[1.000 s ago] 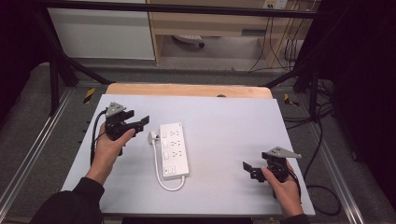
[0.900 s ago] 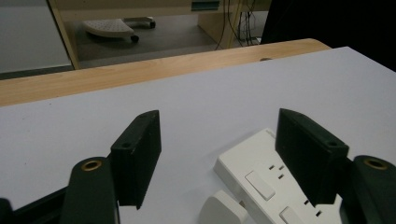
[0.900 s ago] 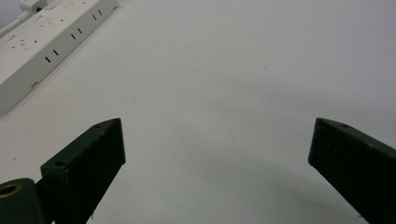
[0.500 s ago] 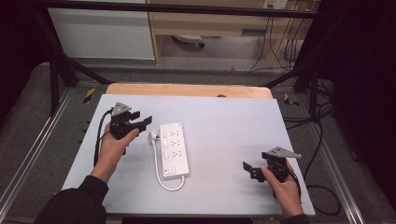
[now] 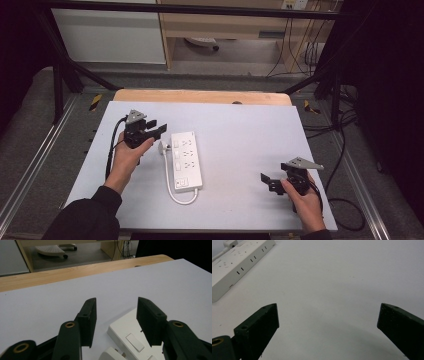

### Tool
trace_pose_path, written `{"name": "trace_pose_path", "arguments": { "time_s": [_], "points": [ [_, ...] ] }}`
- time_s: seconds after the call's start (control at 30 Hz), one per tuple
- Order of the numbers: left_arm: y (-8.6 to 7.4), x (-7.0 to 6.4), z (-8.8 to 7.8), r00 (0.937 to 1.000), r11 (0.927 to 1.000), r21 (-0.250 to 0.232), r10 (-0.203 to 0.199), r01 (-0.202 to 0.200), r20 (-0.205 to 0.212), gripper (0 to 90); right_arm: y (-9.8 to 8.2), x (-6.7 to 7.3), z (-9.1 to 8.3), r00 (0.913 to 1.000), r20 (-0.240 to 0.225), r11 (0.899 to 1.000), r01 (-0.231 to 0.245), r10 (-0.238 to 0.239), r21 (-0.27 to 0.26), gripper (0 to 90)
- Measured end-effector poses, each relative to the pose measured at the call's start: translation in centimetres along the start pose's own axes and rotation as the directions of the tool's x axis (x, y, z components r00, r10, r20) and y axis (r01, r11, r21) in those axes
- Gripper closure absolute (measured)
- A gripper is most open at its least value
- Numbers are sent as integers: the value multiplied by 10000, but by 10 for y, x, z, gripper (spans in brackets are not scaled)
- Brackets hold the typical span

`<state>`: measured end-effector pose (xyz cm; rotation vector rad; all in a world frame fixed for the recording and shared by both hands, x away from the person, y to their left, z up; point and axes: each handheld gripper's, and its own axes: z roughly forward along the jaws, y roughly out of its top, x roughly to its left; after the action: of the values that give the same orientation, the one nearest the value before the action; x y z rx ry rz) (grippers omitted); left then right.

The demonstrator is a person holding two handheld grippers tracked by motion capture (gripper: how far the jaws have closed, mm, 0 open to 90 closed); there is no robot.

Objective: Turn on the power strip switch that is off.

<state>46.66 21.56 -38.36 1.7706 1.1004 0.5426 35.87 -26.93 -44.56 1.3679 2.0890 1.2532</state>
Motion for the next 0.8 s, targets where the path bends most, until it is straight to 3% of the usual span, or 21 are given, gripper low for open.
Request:
{"name": "trace_pose_path", "arguments": {
  "time_s": [0.47,0.8],
  "points": [
    [-4,-3,11,9998,9995,285,158,-162,151,639,0,0,0,10000,-2,10000,7,-7,-27,43],
    [-7,-6,17,9987,9991,398,148,-168,478,705,0,-1,0,10000,-13,10000,-5,5,-39,43]
  ]
}}
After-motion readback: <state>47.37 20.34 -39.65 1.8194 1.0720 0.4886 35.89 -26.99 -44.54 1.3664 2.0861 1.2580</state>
